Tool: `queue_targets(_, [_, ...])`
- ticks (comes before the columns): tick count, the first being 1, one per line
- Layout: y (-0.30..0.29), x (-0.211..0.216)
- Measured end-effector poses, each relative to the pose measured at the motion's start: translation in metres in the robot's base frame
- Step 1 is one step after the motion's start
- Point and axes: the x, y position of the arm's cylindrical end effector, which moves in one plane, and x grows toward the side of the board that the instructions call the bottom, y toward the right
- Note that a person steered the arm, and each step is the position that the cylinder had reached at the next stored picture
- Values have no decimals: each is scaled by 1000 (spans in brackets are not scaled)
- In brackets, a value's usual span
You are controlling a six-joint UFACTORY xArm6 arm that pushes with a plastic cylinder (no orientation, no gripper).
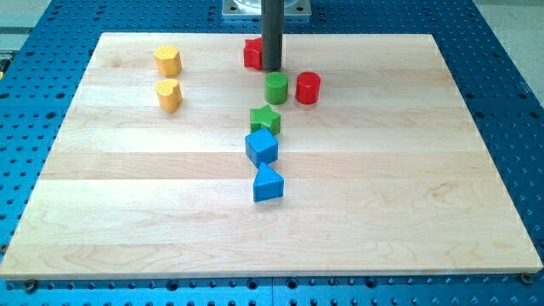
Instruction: Move the red star to the right of the hexagon
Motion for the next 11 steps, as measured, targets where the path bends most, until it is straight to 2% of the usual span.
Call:
queue_targets(1, [37,-46])
queue_targets(2, [-63,-33])
queue_targets(3, [-50,-29])
queue_targets(4, [0,-17])
queue_targets(5, [-21,12])
queue_targets(6, [-36,24])
queue_targets(8, [-67,29])
queue_targets(9, [-119,94])
queue_targets(10, [-192,113])
queue_targets(11, [-204,77])
